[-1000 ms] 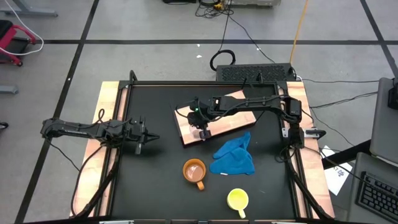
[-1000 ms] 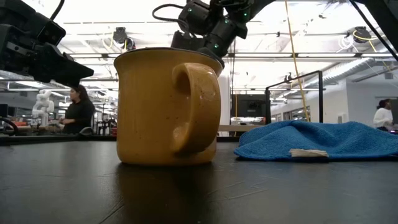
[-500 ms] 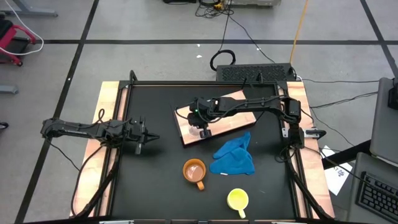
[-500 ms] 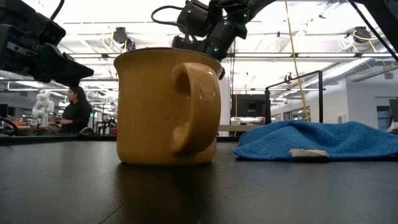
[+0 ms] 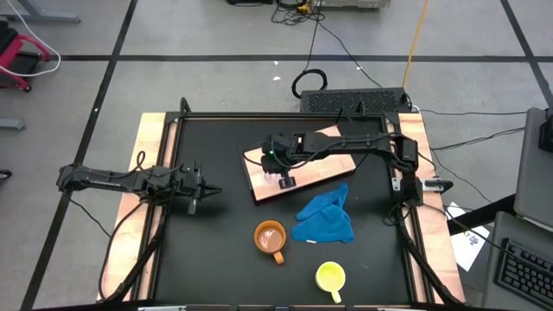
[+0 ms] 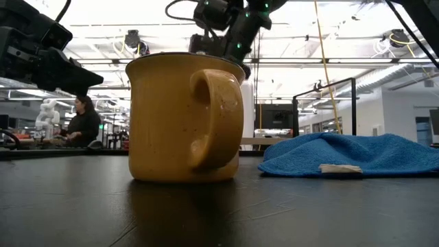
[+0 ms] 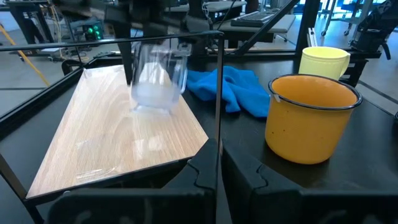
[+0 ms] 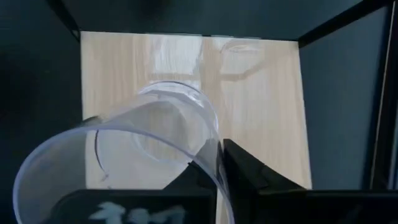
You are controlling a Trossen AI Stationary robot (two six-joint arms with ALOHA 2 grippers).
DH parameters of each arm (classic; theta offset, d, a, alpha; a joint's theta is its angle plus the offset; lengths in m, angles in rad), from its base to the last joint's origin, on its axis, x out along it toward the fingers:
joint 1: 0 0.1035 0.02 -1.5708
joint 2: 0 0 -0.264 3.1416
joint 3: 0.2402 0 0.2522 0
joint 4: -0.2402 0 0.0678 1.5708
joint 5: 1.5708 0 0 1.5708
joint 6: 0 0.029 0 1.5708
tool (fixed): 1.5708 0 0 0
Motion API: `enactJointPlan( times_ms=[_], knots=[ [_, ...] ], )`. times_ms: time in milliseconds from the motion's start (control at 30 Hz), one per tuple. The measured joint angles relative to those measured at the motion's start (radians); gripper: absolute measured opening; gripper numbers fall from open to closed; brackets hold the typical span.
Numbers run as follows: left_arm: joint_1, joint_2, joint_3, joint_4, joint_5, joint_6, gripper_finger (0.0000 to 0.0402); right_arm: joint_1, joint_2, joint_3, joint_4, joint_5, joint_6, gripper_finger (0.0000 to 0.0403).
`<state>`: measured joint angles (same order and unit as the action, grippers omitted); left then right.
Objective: Stack small to large cups/mugs on shelf
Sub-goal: Put the transparent mug on the shelf
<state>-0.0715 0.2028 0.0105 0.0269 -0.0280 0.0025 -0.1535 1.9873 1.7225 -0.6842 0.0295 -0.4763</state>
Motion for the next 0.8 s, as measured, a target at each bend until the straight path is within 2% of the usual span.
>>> enactJointPlan(
  times_ms=[300, 800],
  knots=[
    [0.000, 0.000, 0.000, 0.000, 0.000, 0.000, 0.0024, 0.000, -0.002, 0.122, -0.194, -0.003, 0.052, 0.0002],
    [0.000, 0.000, 0.000, 0.000, 0.000, 0.000, 0.0024, -0.009, 0.058, 0.135, -0.278, -0.059, 0.143, 0.0001]
  ],
)
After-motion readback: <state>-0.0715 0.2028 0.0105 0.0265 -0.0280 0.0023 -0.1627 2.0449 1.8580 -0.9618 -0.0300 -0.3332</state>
